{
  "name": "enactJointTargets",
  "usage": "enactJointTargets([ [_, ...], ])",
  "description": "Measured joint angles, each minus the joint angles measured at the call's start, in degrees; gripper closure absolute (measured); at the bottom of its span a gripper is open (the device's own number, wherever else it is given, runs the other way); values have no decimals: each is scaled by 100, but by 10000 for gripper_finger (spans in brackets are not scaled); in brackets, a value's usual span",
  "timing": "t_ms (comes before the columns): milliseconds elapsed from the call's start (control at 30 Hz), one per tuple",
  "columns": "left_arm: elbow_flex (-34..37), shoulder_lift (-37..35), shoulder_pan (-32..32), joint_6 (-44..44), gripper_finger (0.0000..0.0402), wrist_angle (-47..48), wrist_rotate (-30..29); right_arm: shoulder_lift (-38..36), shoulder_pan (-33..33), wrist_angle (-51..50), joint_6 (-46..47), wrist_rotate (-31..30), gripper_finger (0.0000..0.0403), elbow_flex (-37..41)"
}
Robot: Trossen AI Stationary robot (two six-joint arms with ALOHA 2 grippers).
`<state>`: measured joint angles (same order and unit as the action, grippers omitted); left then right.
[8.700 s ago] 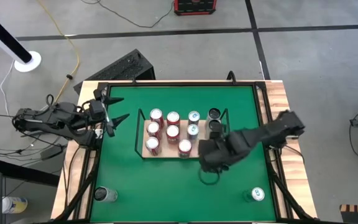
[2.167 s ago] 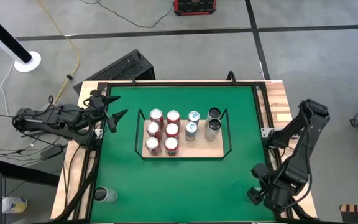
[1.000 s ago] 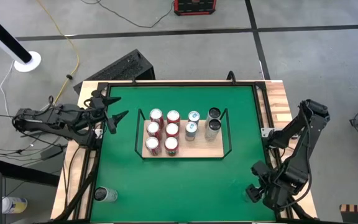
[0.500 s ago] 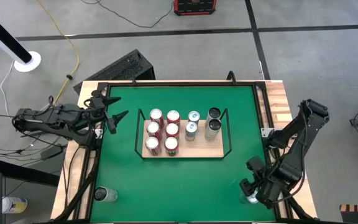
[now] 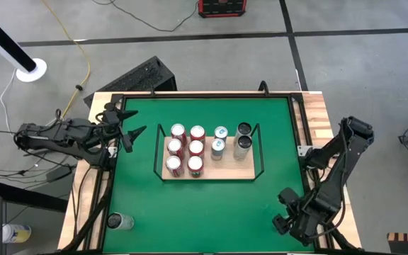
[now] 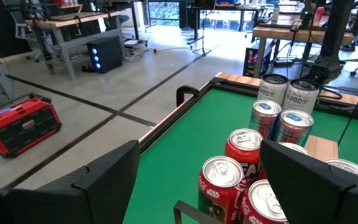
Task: Place canned beverage on shelf
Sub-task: Put the blue soda can on the shelf aligned with the other blue soda cans
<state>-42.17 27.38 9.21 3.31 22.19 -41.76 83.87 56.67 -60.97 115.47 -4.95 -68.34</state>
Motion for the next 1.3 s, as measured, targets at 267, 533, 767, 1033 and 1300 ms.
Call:
enactJointTargets([
  [267,1,0,1,20,81,-4,0,176,189,37,-43,335,6,-17],
  [533,0,0,0,35,81,-3,0,176,282,182,41,634,6,-17],
  [767,0,0,1,37,81,-1,0,176,270,226,62,662,25,-17],
  [1033,2,0,1,37,81,0,0,173,255,197,-14,666,130,-26],
  [1300,0,0,1,37,81,2,0,172,107,129,-596,267,138,-56],
])
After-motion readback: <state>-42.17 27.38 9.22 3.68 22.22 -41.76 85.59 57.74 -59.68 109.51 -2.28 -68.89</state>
